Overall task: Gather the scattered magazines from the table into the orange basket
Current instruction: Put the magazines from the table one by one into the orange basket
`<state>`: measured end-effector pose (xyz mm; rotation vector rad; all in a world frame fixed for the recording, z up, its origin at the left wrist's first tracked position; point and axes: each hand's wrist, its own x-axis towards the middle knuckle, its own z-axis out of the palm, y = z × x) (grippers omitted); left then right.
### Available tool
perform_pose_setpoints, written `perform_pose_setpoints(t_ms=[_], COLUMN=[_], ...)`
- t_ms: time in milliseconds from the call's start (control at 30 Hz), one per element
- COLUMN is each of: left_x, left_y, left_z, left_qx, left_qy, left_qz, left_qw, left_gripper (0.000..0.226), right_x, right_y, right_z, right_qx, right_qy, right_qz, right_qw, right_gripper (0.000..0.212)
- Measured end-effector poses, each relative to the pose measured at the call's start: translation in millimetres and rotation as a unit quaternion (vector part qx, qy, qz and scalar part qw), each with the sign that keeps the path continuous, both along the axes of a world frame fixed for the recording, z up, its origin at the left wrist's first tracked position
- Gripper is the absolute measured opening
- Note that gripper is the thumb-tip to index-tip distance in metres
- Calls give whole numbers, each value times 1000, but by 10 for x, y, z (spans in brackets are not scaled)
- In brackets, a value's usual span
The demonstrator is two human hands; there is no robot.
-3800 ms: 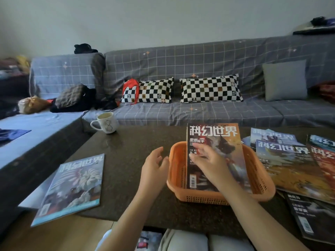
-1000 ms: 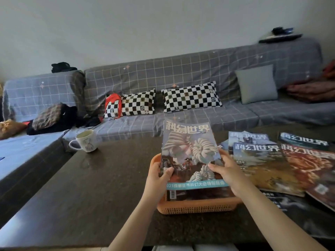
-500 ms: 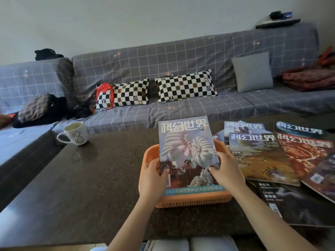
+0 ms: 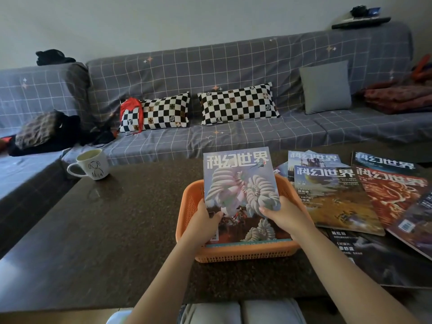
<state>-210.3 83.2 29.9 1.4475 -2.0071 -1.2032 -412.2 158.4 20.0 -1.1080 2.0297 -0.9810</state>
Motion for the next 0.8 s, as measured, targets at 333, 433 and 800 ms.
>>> perform_pose_setpoints(t_ms=[333, 433, 800], left_x=[72, 225, 641], left_y=[-69, -165, -460], left_z=[-41, -50, -33], left_qx=[30, 22, 12], left_qy=[27, 20, -15], left_qz=[6, 18, 82], left_qw=[999, 999, 996], left_gripper=[53, 50, 46], right_x=[27, 152, 579], right_y=[-4, -109, -515], right_z=[22, -3, 15], right_qx=[21, 24, 54], right_qy=[-35, -35, -43], right_qz=[-10, 0, 0], right_qw=[999, 999, 998], right_gripper=[55, 54, 52])
